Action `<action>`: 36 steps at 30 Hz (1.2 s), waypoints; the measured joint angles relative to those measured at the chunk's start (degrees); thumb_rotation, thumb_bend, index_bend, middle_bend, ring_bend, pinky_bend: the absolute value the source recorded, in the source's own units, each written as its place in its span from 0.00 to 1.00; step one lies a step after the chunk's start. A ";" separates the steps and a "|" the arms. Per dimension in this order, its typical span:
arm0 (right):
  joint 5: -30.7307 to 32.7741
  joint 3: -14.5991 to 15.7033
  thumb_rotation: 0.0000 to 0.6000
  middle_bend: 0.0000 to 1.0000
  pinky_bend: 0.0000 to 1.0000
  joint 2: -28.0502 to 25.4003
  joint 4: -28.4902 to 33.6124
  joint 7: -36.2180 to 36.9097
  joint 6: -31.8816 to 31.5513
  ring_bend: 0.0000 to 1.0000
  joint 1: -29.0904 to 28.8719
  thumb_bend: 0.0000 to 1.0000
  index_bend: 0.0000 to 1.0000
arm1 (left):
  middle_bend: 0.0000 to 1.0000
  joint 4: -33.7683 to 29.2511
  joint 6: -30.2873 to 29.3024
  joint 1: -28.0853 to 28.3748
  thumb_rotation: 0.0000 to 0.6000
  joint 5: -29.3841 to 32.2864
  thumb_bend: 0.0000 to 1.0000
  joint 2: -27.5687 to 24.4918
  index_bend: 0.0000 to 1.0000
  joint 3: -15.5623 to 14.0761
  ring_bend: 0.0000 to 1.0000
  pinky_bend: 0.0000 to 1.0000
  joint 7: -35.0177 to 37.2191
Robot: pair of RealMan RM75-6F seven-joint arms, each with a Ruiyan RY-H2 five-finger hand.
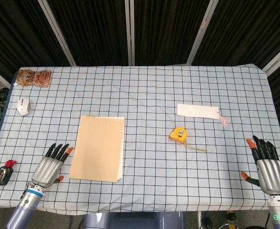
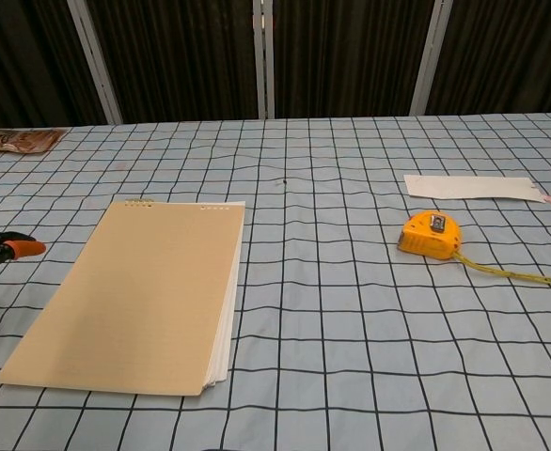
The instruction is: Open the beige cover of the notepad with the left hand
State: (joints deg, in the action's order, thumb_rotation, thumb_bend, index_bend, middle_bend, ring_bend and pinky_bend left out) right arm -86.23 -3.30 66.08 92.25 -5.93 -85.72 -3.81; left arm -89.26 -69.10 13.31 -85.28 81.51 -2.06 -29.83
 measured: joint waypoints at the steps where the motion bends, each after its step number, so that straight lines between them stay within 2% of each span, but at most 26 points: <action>1: -0.01 -0.03 1.00 0.00 0.00 0.00 0.00 0.04 -0.07 0.00 0.03 0.04 0.08 | 0.00 0.18 0.02 0.08 1.00 -0.04 0.16 0.25 0.00 -0.06 0.00 0.00 -0.11; 5: -0.06 -0.01 1.00 0.00 0.00 0.08 -0.04 0.05 -0.07 0.00 0.05 0.04 0.08 | 0.00 0.37 0.10 0.40 1.00 -0.27 0.13 0.93 0.00 -0.39 0.00 0.00 -0.52; 36: -0.15 -0.60 1.00 0.00 0.00 -0.44 0.04 2.37 -0.72 0.00 0.20 0.04 0.09 | 0.00 4.01 0.81 1.51 1.00 0.81 0.15 5.49 0.00 -1.38 0.00 0.00 -5.90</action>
State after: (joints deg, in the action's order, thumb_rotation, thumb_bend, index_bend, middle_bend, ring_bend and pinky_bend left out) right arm -86.37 -3.90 65.65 92.29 -3.57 -86.44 -3.61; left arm -85.26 -68.29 14.82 -84.47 87.00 -3.44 -35.73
